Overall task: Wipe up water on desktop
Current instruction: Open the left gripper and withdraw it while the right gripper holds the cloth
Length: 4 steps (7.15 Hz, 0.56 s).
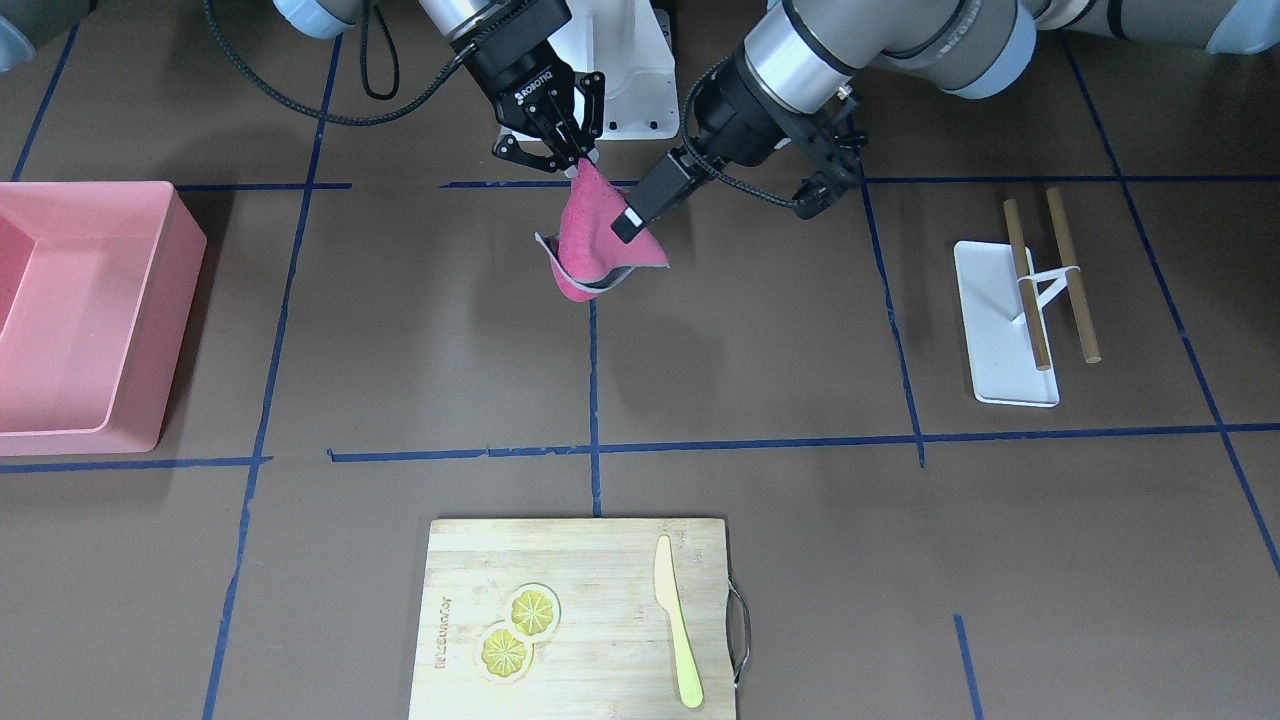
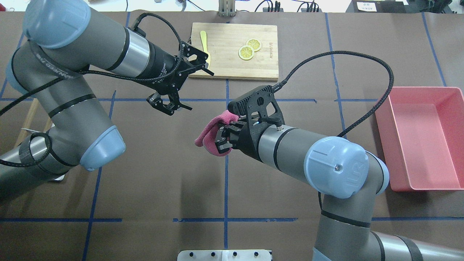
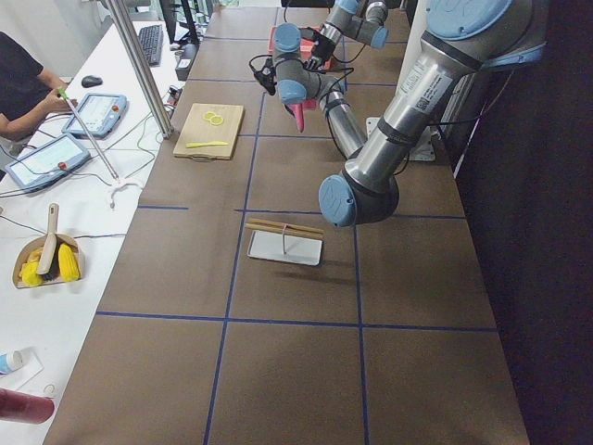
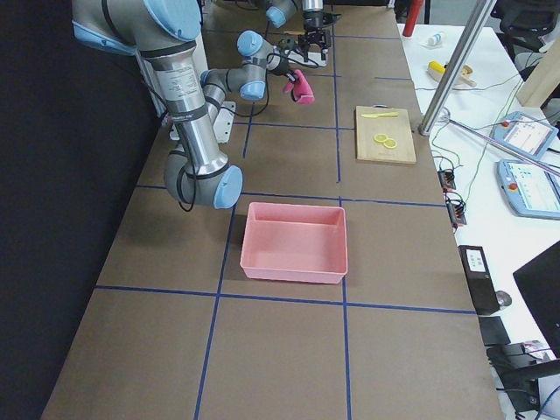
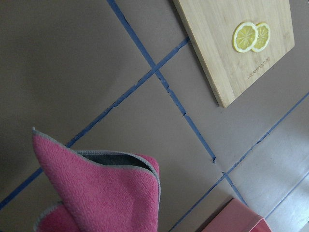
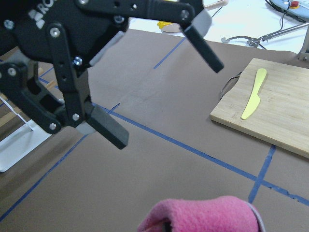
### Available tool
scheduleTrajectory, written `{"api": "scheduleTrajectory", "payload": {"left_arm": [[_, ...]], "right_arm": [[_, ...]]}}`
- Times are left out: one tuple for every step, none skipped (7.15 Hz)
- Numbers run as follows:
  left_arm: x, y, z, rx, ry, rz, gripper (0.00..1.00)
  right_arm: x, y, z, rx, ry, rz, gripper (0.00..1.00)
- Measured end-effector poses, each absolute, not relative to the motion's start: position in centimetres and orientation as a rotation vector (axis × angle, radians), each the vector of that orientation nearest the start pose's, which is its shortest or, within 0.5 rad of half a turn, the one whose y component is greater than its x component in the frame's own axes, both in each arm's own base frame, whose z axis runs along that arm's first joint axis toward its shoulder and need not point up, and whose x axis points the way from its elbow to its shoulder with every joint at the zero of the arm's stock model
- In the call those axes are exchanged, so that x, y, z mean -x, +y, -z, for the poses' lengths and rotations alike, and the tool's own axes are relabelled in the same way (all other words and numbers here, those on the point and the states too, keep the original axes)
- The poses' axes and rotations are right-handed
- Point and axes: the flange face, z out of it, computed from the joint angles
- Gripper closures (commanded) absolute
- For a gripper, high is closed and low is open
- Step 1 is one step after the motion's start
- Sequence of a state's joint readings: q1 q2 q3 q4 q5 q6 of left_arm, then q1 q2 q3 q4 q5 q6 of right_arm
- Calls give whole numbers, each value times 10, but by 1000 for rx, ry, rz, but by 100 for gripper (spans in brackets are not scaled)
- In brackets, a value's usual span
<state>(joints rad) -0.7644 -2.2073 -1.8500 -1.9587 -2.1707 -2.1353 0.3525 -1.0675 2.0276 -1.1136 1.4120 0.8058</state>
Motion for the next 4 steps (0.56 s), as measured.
{"api": "scheduleTrajectory", "payload": {"left_arm": [[-366, -468, -125, 332, 1289, 688, 0], [-347, -464, -135, 282, 1255, 660, 0], [-322, -459, -145, 217, 1220, 618, 0], [-298, -452, -151, 142, 1167, 543, 0]], "right_arm": [[445, -322, -124, -834, -1093, 233, 100], [429, -316, -118, -797, -1033, 245, 100], [414, -310, -116, -756, -964, 259, 100], [403, -306, -119, -712, -891, 272, 100]]}}
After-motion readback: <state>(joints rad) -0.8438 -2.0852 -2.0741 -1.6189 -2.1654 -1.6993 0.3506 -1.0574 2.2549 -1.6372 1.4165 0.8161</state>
